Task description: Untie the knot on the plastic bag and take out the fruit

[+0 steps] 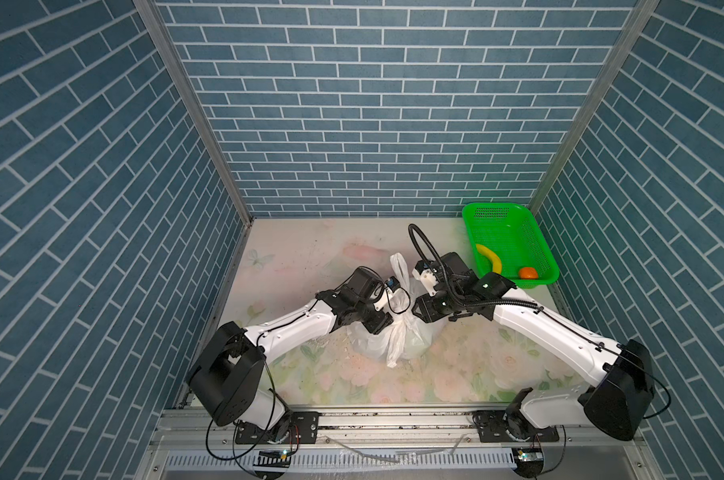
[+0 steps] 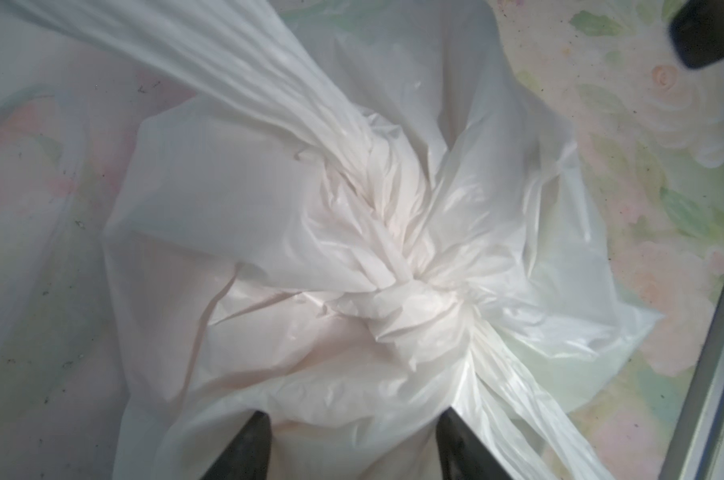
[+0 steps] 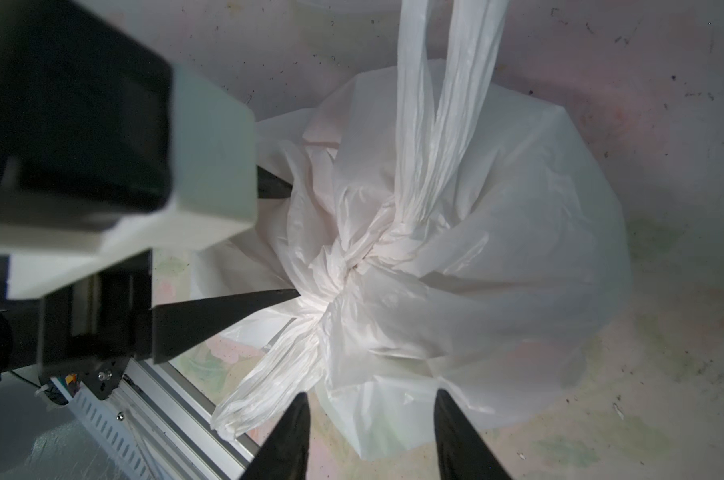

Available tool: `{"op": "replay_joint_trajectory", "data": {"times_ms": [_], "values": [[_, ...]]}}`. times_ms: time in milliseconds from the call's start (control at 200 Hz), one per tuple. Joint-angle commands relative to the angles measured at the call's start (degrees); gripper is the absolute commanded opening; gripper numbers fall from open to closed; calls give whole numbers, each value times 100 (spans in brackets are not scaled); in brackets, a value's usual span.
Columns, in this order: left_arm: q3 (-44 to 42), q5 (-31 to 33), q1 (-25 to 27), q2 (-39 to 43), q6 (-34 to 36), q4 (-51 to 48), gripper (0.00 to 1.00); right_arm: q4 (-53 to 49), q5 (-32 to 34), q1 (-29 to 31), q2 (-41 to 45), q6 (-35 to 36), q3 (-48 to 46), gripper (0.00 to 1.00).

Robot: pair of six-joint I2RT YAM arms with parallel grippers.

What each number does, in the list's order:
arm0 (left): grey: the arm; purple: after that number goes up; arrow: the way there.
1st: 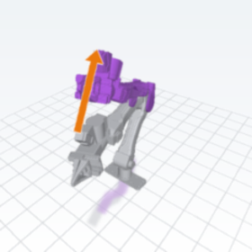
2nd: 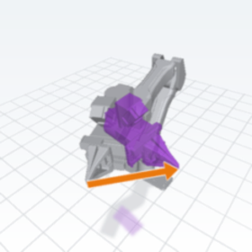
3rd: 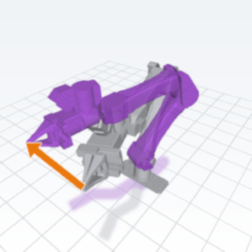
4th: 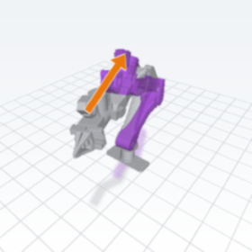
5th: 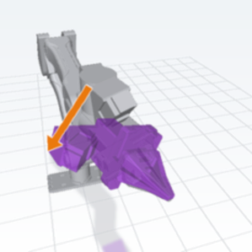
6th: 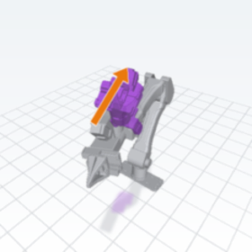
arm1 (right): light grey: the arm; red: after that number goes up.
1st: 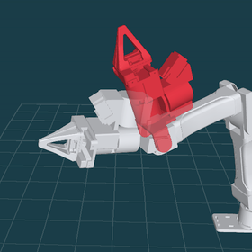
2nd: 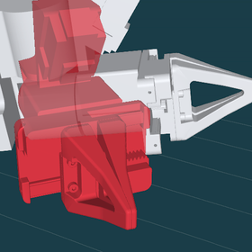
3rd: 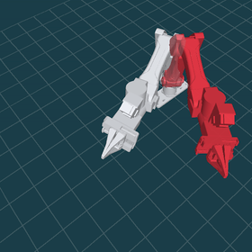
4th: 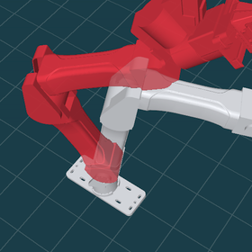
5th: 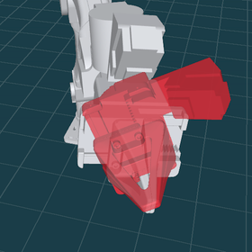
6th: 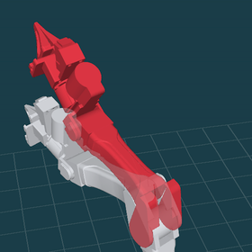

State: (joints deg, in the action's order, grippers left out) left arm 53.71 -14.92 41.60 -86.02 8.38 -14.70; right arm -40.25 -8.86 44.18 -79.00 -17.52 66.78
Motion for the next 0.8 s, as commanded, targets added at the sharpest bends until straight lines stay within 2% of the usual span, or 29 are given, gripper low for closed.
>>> {"op": "replay_joint_trajectory", "data": {"times_ms": [0,70,165,390,555,715,795], "values": [[-40,43,49,-15,-3,401,40,286,107,-16,-108,141,-77,50],[-101,141,49,59,-12,492,20,371,30,-15,-183,165,-120,49],[-239,274,58,280,-55,623,0,484,-33,-15,-242,195,-155,50],[-662,406,58,1065,-146,1025,0,755,-212,-15,-335,248,-147,57],[-657,375,58,1270,-153,1092,0,982,-395,-15,-404,282,-137,61],[-525,274,58,1260,-179,1057,0,1141,-524,-15,-543,320,-54,60],[-476,261,58,1271,-192,1048,0,1168,-594,-5,-629,327,-3,56]]}}
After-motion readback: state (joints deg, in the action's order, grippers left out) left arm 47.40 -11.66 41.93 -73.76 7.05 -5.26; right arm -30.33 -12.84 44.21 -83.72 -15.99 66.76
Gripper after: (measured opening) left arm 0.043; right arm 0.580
